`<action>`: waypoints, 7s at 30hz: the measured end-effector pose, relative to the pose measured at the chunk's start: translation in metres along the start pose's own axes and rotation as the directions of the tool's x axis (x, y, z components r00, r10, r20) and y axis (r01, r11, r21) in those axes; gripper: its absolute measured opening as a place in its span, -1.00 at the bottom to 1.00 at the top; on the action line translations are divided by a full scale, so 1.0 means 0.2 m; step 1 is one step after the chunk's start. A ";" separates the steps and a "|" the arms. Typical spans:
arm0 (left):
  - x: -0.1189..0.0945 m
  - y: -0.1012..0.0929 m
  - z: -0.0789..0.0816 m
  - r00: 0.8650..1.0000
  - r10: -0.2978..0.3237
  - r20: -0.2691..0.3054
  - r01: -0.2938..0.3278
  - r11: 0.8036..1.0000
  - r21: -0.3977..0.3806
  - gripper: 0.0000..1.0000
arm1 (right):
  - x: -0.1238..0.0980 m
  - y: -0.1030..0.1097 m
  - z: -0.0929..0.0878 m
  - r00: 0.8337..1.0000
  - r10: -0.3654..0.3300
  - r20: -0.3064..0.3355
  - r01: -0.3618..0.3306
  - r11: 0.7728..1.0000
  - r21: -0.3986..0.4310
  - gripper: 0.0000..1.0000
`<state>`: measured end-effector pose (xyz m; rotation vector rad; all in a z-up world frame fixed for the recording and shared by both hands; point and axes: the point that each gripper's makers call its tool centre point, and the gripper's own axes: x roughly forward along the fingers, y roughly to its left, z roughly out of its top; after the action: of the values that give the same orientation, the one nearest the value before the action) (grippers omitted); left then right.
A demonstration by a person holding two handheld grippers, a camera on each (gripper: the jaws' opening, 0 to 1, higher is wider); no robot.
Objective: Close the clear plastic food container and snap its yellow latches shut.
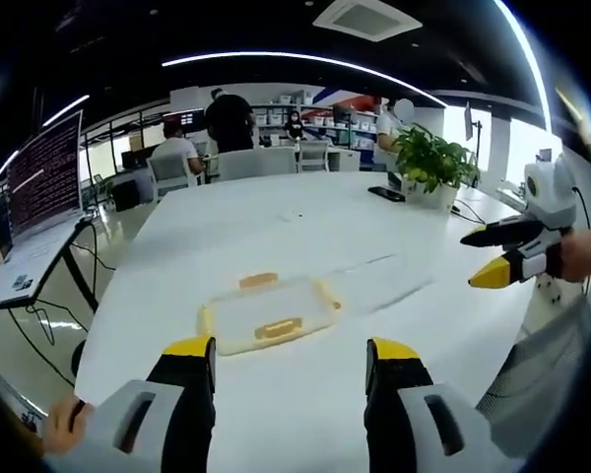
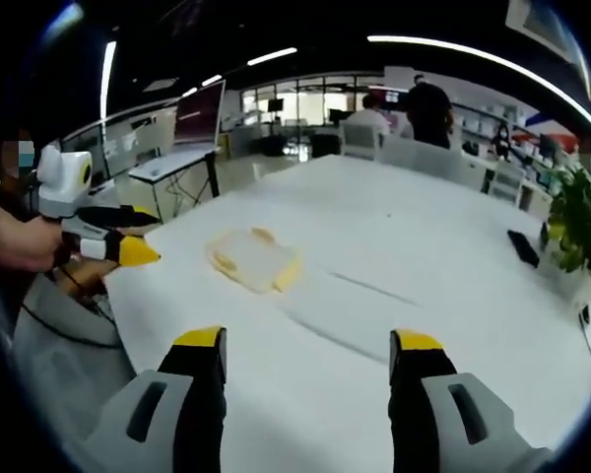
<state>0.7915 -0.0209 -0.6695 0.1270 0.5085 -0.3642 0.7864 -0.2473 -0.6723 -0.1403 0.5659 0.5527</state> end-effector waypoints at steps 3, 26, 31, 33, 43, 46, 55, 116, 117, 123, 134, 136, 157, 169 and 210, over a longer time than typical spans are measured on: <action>0.02 0.01 0.00 1.000 -0.010 -0.004 0.010 1.000 0.009 0.13 | 0.02 0.01 0.01 1.000 0.015 -0.006 -0.015 1.000 -0.008 0.28; 0.12 0.12 -0.06 0.993 -0.086 -0.083 0.094 0.991 0.099 0.12 | 0.22 0.05 0.14 0.985 0.151 -0.078 -0.163 0.972 -0.170 0.18; 0.14 0.19 -0.06 0.992 -0.084 -0.097 0.094 0.989 0.112 0.10 | 0.27 0.07 0.17 0.980 0.178 -0.092 -0.193 0.962 -0.192 0.18; 0.15 0.22 -0.06 0.992 -0.078 -0.098 0.089 0.990 0.110 0.10 | 0.29 0.09 0.16 0.976 0.193 -0.102 -0.210 0.957 -0.199 0.17; 0.21 0.23 -0.08 0.974 -0.156 -0.161 0.183 0.969 0.164 0.09 | 0.36 0.13 0.14 0.953 0.254 -0.164 -0.288 0.929 -0.234 0.05; 0.22 0.24 -0.09 0.971 -0.158 -0.177 0.193 0.960 0.201 0.09 | 0.38 0.12 0.15 0.950 0.260 -0.174 -0.297 0.925 -0.238 0.06; 0.27 0.28 -0.09 0.961 -0.192 -0.200 0.235 0.947 0.220 0.09 | 0.45 0.11 0.18 0.942 0.276 -0.192 -0.319 0.912 -0.258 0.06; 0.53 0.48 -0.06 0.700 -0.418 -0.579 0.713 0.449 0.538 0.02 | 0.81 0.22 0.12 0.732 0.420 -0.537 -0.665 0.609 -0.431 0.17; 0.54 0.49 -0.07 0.693 -0.412 -0.592 0.720 0.444 0.534 0.02 | 0.82 0.22 0.12 0.730 0.419 -0.540 -0.667 0.607 -0.431 0.17; 0.59 0.50 -0.12 0.657 -0.393 -0.643 0.750 0.425 0.507 0.03 | 0.86 0.21 0.10 0.724 0.395 -0.566 -0.671 0.594 -0.444 0.16; 0.67 0.53 -0.18 0.639 -0.403 -0.655 0.764 0.435 0.477 0.04 | 0.93 0.16 0.03 0.714 0.334 -0.615 -0.674 0.565 -0.476 0.13; 0.68 0.52 -0.19 0.637 -0.406 -0.655 0.766 0.431 0.477 0.04 | 0.94 0.16 0.03 0.710 0.339 -0.617 -0.676 0.573 -0.463 0.13; 0.72 0.48 -0.25 0.609 -0.442 -0.658 0.792 0.387 0.473 -0.01 | 0.99 0.15 0.00 0.698 0.328 -0.637 -0.688 0.555 -0.468 0.14; 0.74 0.46 -0.23 0.614 -0.476 -0.630 0.789 0.400 0.467 -0.06 | 1.00 0.15 -0.01 0.701 0.316 -0.639 -0.687 0.541 -0.486 0.07; 0.75 0.48 -0.25 0.602 -0.489 -0.631 0.798 0.386 0.463 -0.15 | 1.03 0.16 -0.03 0.655 0.192 -0.731 -0.694 0.536 -0.481 0.01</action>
<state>0.9259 0.0324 -0.7834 0.8103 0.8004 -1.3937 0.9111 -0.1268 -0.7875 -1.0171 1.0029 1.3102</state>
